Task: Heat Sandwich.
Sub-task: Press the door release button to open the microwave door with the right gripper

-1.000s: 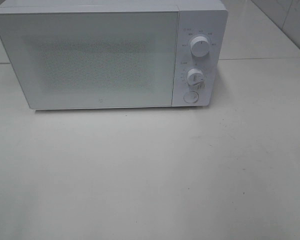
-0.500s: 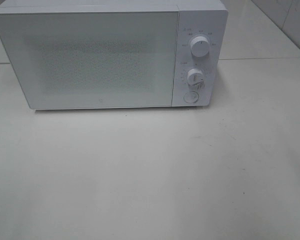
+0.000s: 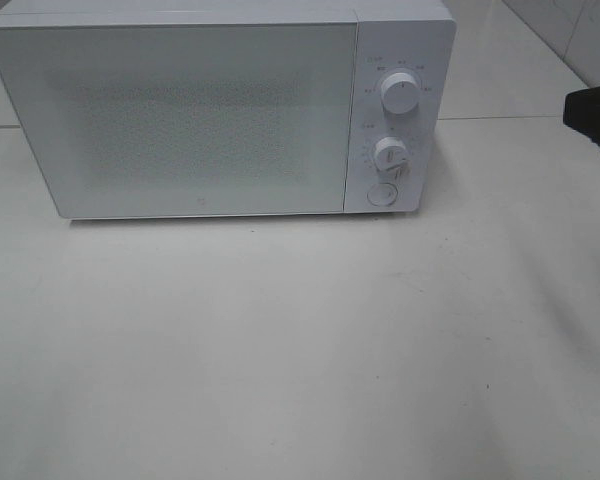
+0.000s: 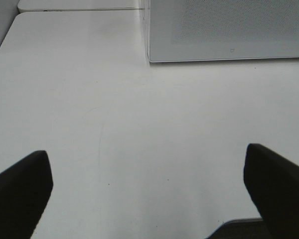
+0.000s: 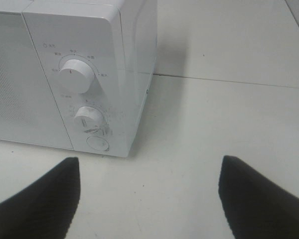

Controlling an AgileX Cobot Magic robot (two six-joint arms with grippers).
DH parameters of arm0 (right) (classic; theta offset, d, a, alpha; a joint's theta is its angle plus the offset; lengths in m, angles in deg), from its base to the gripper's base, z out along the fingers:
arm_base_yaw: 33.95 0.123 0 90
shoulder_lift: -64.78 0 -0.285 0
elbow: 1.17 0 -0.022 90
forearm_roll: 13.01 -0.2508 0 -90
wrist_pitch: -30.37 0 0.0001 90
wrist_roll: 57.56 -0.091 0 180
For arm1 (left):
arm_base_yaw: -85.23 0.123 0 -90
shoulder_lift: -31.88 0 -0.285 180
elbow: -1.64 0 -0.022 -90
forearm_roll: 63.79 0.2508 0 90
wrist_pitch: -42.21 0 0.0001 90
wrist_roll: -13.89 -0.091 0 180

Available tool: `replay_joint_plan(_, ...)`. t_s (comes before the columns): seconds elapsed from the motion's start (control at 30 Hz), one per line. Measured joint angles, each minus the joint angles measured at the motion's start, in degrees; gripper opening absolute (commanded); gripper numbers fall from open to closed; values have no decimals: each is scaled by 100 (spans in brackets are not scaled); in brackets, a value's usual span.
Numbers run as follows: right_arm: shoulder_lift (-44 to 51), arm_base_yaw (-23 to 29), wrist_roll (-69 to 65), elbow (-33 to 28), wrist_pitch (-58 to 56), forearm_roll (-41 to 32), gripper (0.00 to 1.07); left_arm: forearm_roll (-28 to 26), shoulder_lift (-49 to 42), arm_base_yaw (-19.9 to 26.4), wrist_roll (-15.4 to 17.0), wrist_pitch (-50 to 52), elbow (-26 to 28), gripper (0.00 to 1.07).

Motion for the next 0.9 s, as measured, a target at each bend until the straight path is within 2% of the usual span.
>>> replay_joint_plan(0.4,-1576,0,0,0,2045,0,72,0,0,0,0,0,0,98)
replay_joint_plan(0.9,-3128,23,6,0,3833,-57,72,0,0,0,0,0,0,98)
